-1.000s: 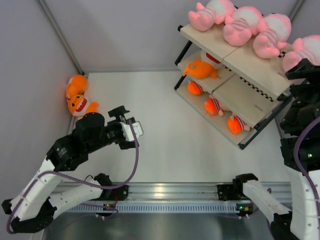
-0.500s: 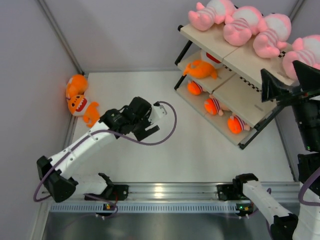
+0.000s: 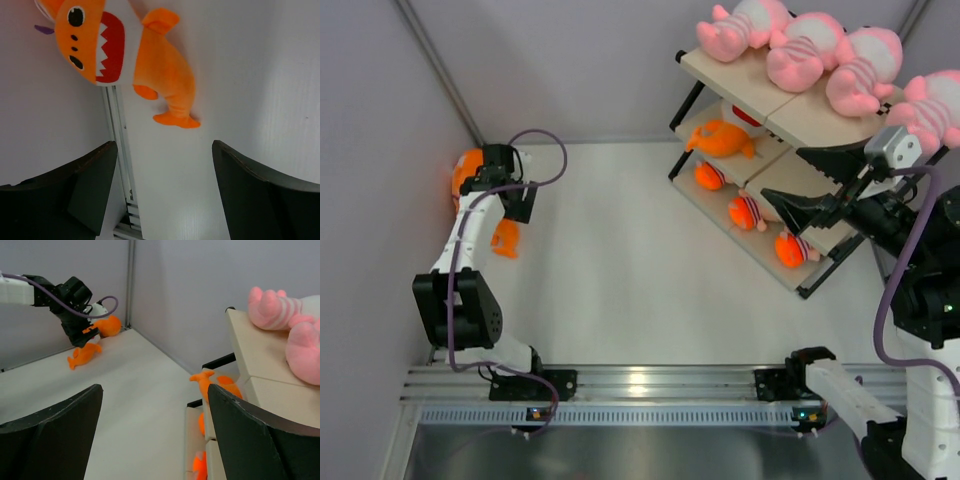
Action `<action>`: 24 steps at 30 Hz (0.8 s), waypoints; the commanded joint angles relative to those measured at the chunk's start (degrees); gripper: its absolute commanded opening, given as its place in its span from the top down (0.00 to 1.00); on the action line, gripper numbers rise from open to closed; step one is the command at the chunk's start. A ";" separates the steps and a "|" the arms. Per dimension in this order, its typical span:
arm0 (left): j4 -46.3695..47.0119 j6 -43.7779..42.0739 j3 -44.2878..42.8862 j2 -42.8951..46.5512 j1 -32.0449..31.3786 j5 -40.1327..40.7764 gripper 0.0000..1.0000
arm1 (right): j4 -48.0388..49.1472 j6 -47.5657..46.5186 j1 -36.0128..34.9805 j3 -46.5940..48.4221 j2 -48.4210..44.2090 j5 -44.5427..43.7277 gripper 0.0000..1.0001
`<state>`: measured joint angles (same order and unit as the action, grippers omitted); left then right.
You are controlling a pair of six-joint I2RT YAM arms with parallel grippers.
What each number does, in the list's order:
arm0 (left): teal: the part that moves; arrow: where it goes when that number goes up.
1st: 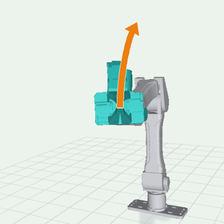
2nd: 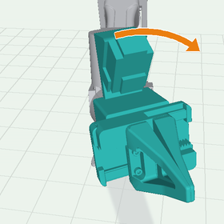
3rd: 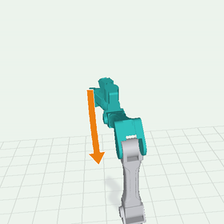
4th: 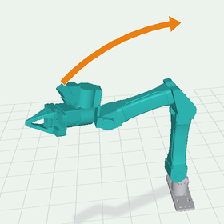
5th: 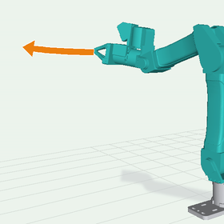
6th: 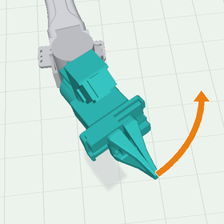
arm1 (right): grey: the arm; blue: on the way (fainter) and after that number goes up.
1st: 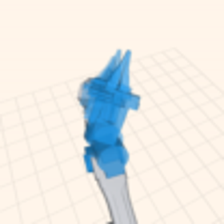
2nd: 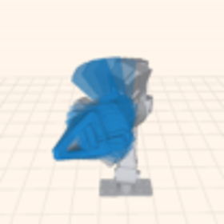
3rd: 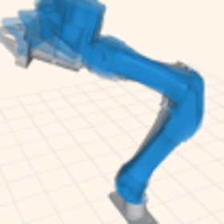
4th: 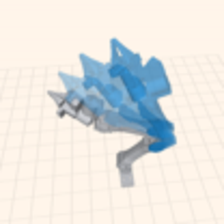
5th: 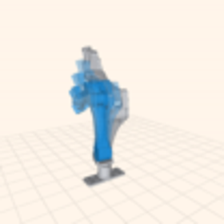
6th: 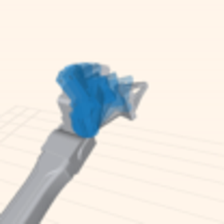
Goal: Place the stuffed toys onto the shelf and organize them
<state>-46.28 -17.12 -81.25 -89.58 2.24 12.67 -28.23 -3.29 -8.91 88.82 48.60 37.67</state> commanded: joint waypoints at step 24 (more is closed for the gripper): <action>32.40 -7.74 -0.66 -22.65 13.48 7.73 0.07 | -4.91 -16.49 -45.23 4.79 18.98 -29.07 0.13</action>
<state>-16.21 -22.79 -78.65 -109.67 13.08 22.46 -34.68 -17.89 -52.99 91.72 68.77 10.50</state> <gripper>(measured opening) 0.922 0.866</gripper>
